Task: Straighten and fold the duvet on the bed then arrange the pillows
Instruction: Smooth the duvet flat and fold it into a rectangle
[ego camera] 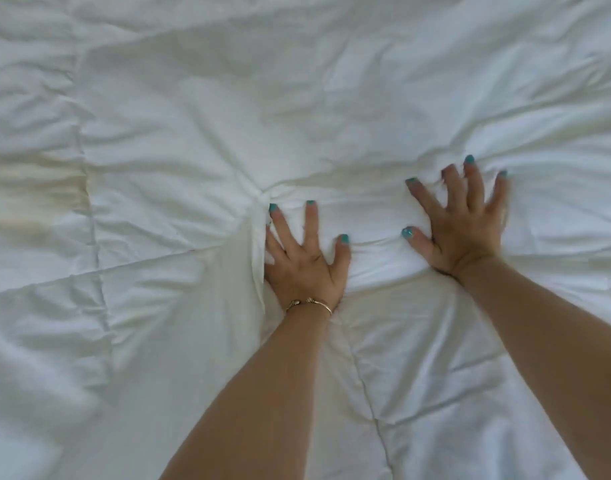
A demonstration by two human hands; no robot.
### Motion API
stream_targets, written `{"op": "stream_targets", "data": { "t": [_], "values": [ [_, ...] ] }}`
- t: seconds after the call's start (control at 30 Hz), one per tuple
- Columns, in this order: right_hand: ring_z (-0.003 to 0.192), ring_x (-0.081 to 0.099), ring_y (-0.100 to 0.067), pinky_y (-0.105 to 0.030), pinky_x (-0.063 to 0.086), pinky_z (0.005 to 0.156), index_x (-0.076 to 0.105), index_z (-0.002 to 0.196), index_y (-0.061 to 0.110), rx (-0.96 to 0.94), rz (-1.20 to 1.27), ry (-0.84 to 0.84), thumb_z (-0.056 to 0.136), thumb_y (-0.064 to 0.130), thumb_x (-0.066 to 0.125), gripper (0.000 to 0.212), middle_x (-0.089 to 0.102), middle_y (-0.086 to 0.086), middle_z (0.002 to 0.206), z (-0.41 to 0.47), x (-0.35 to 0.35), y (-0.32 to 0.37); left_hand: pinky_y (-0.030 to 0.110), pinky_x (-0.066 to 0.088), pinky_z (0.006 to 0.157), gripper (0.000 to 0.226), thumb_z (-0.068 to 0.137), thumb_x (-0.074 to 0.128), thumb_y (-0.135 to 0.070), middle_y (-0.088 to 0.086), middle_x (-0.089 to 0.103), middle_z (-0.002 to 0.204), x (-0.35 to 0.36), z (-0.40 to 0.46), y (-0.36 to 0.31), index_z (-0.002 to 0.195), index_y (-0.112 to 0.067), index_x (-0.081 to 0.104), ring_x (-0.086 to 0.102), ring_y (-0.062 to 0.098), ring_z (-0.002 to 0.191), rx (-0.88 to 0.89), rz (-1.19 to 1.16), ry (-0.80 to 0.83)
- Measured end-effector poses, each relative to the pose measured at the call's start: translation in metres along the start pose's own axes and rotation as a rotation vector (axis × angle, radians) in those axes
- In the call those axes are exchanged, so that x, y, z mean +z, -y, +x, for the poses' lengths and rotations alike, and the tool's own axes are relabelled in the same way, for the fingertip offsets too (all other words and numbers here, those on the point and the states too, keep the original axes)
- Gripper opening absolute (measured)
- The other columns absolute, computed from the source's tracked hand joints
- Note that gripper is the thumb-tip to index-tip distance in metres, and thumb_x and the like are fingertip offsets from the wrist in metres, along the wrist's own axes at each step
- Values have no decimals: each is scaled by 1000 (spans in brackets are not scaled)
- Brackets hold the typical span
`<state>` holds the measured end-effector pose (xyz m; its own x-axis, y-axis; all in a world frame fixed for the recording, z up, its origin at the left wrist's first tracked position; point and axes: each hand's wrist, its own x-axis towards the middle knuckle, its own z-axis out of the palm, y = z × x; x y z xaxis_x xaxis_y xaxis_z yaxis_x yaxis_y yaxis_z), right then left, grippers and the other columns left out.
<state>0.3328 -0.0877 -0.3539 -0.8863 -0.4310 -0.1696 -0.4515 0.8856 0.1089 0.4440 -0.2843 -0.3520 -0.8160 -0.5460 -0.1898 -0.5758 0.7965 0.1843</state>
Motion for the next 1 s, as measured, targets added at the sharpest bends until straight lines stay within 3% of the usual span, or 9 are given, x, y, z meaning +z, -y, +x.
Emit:
{"op": "stream_targets", "data": {
  "t": [0.1, 0.23, 0.33, 0.4, 0.57, 0.7, 0.87, 1.0],
  "values": [
    [145, 8, -43, -65, 5, 112, -5, 152, 40, 165, -148, 64, 90, 70, 1, 69, 9, -15, 161, -17, -32, 20, 48, 21, 110, 69, 90, 24, -68, 7, -5, 162, -17, -5, 2, 151, -43, 6, 5, 29, 144, 32, -112, 86],
    [149, -7, -29, -58, 8, 116, -11, 152, 39, 394, 181, 218, 99, 54, 12, 59, -10, -1, 163, -80, -66, 71, 41, 8, 117, 64, 94, 32, -61, -1, -10, 162, -44, -32, 19, 151, -44, 7, -7, 22, 147, 156, -277, 164],
    [149, -10, -28, -58, 0, 116, -14, 149, 45, 288, 274, 237, 96, 61, 11, 61, -14, 7, 162, -125, -72, 117, 29, -7, 118, 59, 100, 32, -43, -3, -15, 161, -70, -66, 53, 152, -39, 5, -20, 16, 146, 351, -289, 273],
    [148, -9, -30, -61, 0, 115, -13, 149, 47, 170, 239, 152, 94, 65, 11, 63, -12, 7, 162, -144, -69, 139, 25, 1, 117, 62, 100, 35, -33, -3, -13, 161, -84, -94, 84, 153, -36, 3, -13, 14, 147, 393, -212, 263],
    [149, 6, -32, -67, 10, 111, 14, 150, 47, 4, 262, 119, 88, 71, 17, 67, 11, 4, 162, -181, -61, 157, 26, 16, 118, 56, 99, 30, -38, -1, 7, 162, -89, -183, 136, 153, -29, 18, 15, 13, 146, 279, -73, 72],
    [147, -19, -30, -63, -3, 113, -16, 144, 54, -144, 218, 240, 75, 84, 7, 78, -20, 5, 160, -188, -56, 134, 31, 18, 116, 56, 97, 32, -37, 7, 26, 157, -70, -234, 140, 151, -28, 26, 27, 23, 143, 132, -18, -6],
    [142, -31, -31, -65, -9, 111, -25, 139, 56, -263, 186, 413, 76, 85, 20, 82, -36, 6, 154, -173, -68, 114, 49, 9, 118, 57, 96, 32, -43, 7, 13, 160, -73, -282, 126, 151, -35, 20, 5, 35, 147, -52, 17, -98],
    [142, -30, -33, -66, -7, 111, -27, 139, 55, -276, 159, 448, 79, 85, 23, 84, -38, 5, 153, -174, -72, 118, 61, 4, 112, 62, 91, 27, -61, 4, -4, 161, -85, -300, 140, 149, -48, 10, -8, 39, 145, -363, 37, -67]
  ]
}}
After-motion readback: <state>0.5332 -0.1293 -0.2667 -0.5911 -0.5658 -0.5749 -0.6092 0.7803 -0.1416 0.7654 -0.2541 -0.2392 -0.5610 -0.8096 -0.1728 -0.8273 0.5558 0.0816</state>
